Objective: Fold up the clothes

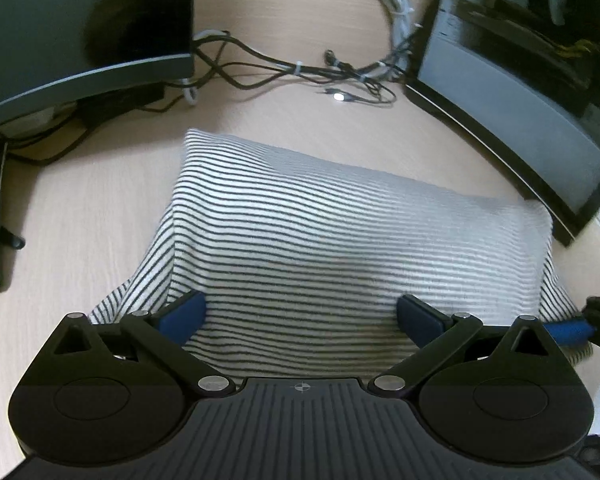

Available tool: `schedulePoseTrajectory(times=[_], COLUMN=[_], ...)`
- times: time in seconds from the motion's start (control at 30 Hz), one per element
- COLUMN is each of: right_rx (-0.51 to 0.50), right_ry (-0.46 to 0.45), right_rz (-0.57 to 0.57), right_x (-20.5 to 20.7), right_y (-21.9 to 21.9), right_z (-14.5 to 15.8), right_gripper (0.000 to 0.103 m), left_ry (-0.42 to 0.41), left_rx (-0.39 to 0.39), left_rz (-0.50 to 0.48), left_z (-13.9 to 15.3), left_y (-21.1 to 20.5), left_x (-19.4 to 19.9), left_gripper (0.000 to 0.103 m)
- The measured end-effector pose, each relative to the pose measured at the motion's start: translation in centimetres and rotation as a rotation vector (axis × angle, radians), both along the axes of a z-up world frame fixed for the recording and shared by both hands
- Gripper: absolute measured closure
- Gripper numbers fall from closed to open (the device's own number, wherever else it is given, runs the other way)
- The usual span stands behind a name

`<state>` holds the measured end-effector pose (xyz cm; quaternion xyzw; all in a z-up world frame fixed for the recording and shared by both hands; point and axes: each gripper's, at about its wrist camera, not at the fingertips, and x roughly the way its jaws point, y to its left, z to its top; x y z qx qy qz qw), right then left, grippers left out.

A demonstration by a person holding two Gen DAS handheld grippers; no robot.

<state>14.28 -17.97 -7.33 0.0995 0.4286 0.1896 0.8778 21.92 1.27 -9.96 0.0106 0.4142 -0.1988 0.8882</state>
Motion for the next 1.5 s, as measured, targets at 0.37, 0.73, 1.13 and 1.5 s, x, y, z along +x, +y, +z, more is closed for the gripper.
schedulePoseTrajectory(times=[0.37, 0.73, 1.13, 1.5], right_rx=[-0.130, -0.276, -0.321, -0.307], right_ry=[-0.092, -0.066, 0.017, 0.044], right_rz=[0.055, 0.045, -0.093, -0.060], right_x=[6.4, 6.7, 4.6, 5.1], right_y=[-4.6, -1.7, 1.1, 1.0], right_z=[0.7, -0.3, -0.2, -0.1], right_gripper=[0.000, 0.000, 0.000, 0.000], left_ry=[0.025, 0.126, 0.013, 0.047], left_rx=[-0.267, -0.166, -0.058, -0.066], left_rz=[0.236, 0.136, -0.132, 0.013], left_z=[3.0, 1.1, 0.1, 2.5], left_y=[-1.5, -2.9, -7.1, -4.5], left_x=[0.7, 4.7, 8.2, 2.5], left_gripper=[0.000, 0.000, 0.000, 0.000])
